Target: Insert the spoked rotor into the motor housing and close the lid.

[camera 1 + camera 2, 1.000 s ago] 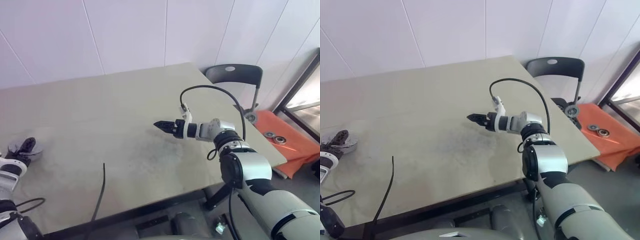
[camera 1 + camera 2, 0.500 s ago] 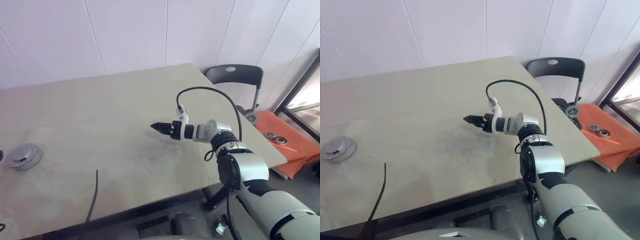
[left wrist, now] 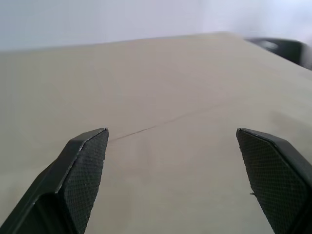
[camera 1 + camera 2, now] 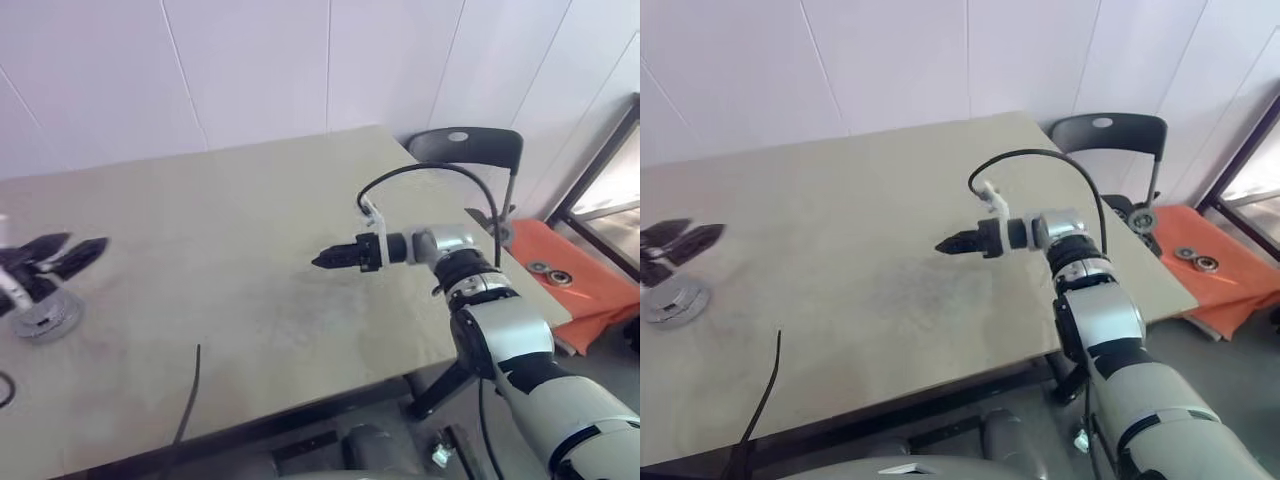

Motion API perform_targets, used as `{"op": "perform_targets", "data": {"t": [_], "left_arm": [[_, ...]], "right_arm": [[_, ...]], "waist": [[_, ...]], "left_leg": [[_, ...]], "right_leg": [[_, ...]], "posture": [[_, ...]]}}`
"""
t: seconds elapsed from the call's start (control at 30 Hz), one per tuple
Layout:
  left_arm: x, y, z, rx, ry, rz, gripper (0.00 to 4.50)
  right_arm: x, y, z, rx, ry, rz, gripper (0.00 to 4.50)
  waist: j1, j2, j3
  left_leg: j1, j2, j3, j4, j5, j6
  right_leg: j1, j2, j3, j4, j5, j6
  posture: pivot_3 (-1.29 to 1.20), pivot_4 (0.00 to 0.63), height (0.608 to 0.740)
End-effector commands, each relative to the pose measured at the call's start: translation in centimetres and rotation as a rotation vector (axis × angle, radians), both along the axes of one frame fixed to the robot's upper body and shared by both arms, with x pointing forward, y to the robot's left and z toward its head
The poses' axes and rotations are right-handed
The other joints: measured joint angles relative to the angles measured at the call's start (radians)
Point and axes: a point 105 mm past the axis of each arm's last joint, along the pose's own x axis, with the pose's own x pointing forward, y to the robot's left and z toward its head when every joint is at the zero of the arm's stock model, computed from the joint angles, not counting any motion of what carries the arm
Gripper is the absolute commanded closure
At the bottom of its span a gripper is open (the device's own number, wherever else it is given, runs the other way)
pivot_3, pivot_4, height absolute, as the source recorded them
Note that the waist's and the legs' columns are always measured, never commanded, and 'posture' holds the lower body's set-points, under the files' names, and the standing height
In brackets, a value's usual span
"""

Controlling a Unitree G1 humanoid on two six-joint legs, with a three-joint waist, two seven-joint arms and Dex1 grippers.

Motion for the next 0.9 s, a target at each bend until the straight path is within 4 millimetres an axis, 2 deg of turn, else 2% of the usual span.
{"op": "perform_targets", "data": {"t": [0.03, 0.13, 0.3, 0.5, 0.7, 0.9], "left_arm": [[0.1, -4.4, 0.6, 0.120, -0.050, -0.206, 0.04], [-0.8, -6.7, -1.8, 0.257, 0.019, -0.366, 0.04], [-1.9, -8.1, -3.8, 0.428, 0.049, -0.520, 0.04], [-1.7, -8.5, -3.7, 0.475, -0.023, -0.560, 0.04], [-1.7, -8.9, -3.2, 0.426, -0.073, -0.535, 0.04], [-0.6, -8.9, -0.7, 0.339, -0.135, -0.462, 0.04]], "right_arm": [[-0.2, 0.6, 1.9, -0.065, -0.239, 0.155, 0.91], [-0.5, 0.4, 2.5, -0.116, -0.389, 0.242, 0.91], [-1.0, 0.5, 4.2, -0.158, -0.632, 0.358, 0.91], [-1.2, 0.4, 6.0, -0.114, -0.799, 0.419, 0.91], [-0.7, -0.1, 6.2, -0.110, -0.806, 0.403, 0.91], [-0.6, 0.0, 6.4, -0.081, -0.752, 0.379, 0.91]], "waist": [[-0.004, 0.000, 0.000], [-0.005, 0.001, 0.001], [0.005, 0.002, 0.001], [0.009, 0.002, 0.001], [0.009, 0.002, 0.001], [0.009, 0.001, 0.001]], "left_leg": [[0.001, 0.001, 0.000, -0.001, 0.000, 0.000], [0.001, 0.001, 0.000, -0.001, 0.000, 0.000], [0.000, 0.001, 0.002, 0.001, 0.000, 0.000], [0.001, 0.001, 0.002, 0.001, 0.000, 0.000], [0.001, 0.001, 0.002, 0.001, 0.000, 0.000], [0.001, 0.001, 0.001, 0.002, 0.000, 0.000]], "right_leg": [[0.000, 0.001, 0.000, 0.001, 0.000, 0.000], [0.000, 0.001, 0.000, 0.002, 0.000, 0.000], [0.000, 0.001, 0.001, 0.001, -0.001, 0.001], [0.000, 0.001, 0.001, 0.001, -0.001, 0.000], [0.000, 0.000, 0.001, 0.001, 0.000, -0.001], [0.000, 0.001, 0.001, 0.002, 0.000, -0.001]], "posture": [[0.00, 0.000, 0.740], [0.00, 0.000, 0.740], [0.00, 0.000, 0.740], [0.00, 0.000, 0.740], [0.00, 0.000, 0.740], [0.00, 0.000, 0.740]]}}
